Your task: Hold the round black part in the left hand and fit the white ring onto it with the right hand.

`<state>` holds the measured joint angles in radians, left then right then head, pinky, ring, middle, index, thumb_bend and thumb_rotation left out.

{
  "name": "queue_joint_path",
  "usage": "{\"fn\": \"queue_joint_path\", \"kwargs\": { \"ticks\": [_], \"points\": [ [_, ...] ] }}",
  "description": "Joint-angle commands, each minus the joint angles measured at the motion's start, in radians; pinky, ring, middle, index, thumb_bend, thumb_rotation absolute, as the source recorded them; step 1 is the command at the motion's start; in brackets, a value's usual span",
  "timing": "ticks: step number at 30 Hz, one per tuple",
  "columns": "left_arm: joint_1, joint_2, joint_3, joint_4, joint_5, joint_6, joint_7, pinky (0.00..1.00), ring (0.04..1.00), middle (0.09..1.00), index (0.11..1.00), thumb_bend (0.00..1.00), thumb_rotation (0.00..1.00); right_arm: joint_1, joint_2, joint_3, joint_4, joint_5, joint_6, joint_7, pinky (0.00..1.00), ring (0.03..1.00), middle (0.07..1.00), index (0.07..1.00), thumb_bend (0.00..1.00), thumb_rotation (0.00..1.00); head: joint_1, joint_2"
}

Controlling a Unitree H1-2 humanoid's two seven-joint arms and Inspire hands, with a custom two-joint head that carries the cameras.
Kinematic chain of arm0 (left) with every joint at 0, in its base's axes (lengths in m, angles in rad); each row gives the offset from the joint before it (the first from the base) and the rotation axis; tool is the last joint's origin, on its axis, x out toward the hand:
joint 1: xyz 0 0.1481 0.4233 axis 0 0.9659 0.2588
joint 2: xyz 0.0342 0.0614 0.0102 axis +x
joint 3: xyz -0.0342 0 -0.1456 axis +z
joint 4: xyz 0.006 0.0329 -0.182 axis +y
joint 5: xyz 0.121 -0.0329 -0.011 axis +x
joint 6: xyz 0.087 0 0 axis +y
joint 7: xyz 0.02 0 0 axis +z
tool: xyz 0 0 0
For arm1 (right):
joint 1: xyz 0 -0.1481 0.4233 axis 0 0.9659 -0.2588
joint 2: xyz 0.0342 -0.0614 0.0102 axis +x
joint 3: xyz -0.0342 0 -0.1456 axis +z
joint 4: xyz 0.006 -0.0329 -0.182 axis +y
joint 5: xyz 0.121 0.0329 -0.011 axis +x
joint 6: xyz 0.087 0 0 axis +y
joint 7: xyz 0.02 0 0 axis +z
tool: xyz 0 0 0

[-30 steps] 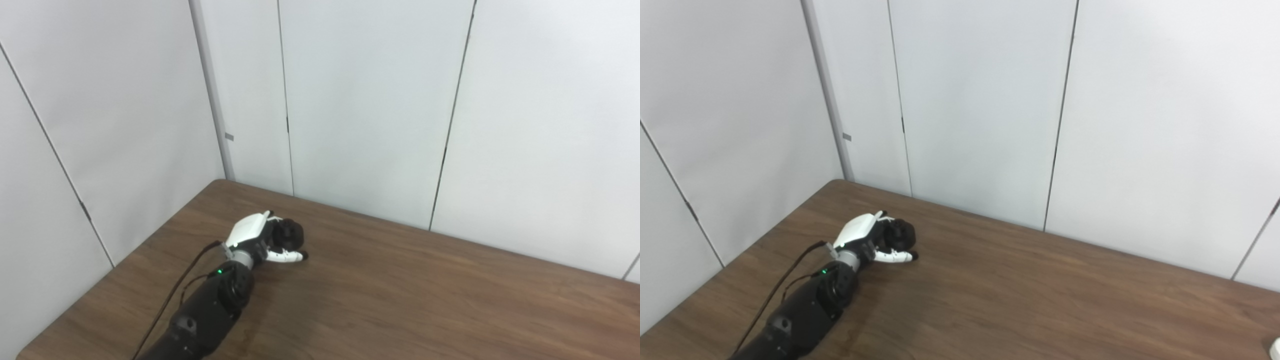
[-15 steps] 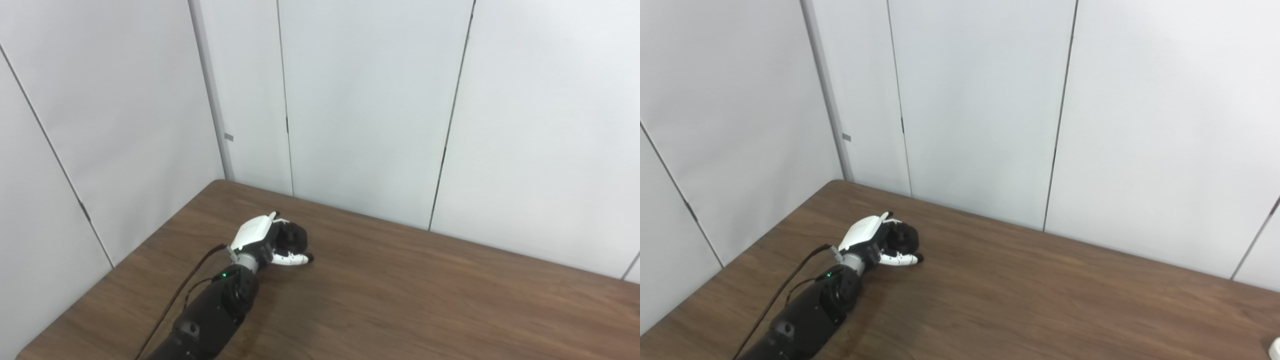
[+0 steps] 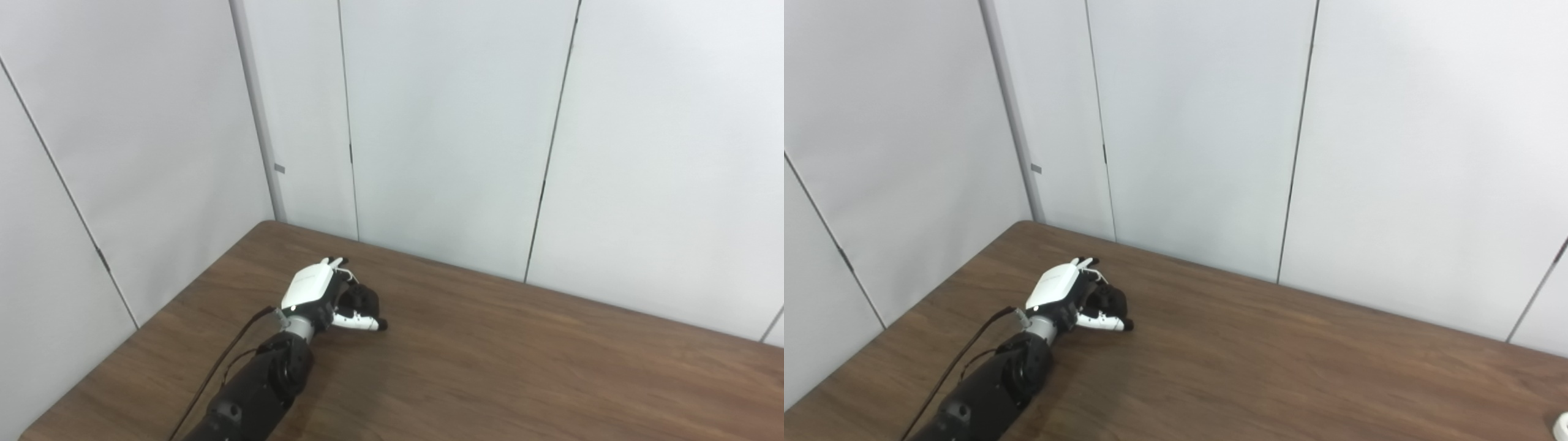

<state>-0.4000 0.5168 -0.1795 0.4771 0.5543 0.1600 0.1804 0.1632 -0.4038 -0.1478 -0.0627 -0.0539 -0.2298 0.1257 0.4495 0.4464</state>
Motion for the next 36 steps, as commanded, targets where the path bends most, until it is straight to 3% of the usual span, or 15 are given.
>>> {"fn": "queue_joint_path", "kwargs": {
  "ticks": [1, 7, 14, 22, 31, 36],
  "points": [
    [0.018, 0.027, -0.017, -0.003, 0.014, 0.029, -0.063, 1.0, 1.0, 0.98, 0.493, 0.52, 0.06, 0.013, -0.026, -0.022, -0.013, 0.0, 0.037, 0.0, 0.84, 0.997, 1.0, 0.967, 0.54, 0.2, -0.001, 0.001],
    [0.04, 0.04, -0.015, -0.019, 0.015, 0.028, -0.073, 1.0, 1.0, 0.984, 0.493, 0.52, 0.06, 0.014, -0.028, -0.022, -0.015, -0.004, 0.043, -0.001, 0.88, 1.0, 1.0, 0.972, 0.55, 0.23, -0.002, 0.002],
    [0.048, 0.022, -0.022, 0.029, 0.029, -0.069, 0.024, 1.0, 1.0, 0.856, 0.478, 0.52, 0.05, 0.018, -0.027, -0.023, -0.03, -0.01, 0.062, -0.003, 0.84, 0.995, 1.0, 0.958, 0.56, 0.25, -0.005, 0.004],
    [0.072, 0.015, -0.053, 0.016, 0.039, -0.133, 0.041, 1.0, 0.989, 0.837, 0.476, 0.52, 0.05, 0.018, -0.023, -0.024, -0.029, -0.029, 0.055, -0.01, 0.82, 0.99, 1.0, 0.957, 0.58, 0.29, -0.01, 0.009],
    [0.14, -0.013, -0.091, -0.126, 0.054, -0.153, 0.034, 1.0, 0.996, 0.848, 0.478, 0.52, 0.05, 0.019, -0.017, -0.021, -0.048, -0.024, 0.059, -0.006, 0.81, 0.985, 1.0, 0.958, 0.56, 0.24, -0.033, 0.021],
    [0.174, -0.033, -0.104, -0.233, 0.069, -0.143, 0.011, 1.0, 1.0, 0.878, 0.478, 0.52, 0.05, 0.02, -0.014, -0.015, -0.078, -0.079, 0.078, -0.015, 0.87, 0.999, 1.0, 0.963, 0.57, 0.27, -0.063, 0.034]
  ]
}}
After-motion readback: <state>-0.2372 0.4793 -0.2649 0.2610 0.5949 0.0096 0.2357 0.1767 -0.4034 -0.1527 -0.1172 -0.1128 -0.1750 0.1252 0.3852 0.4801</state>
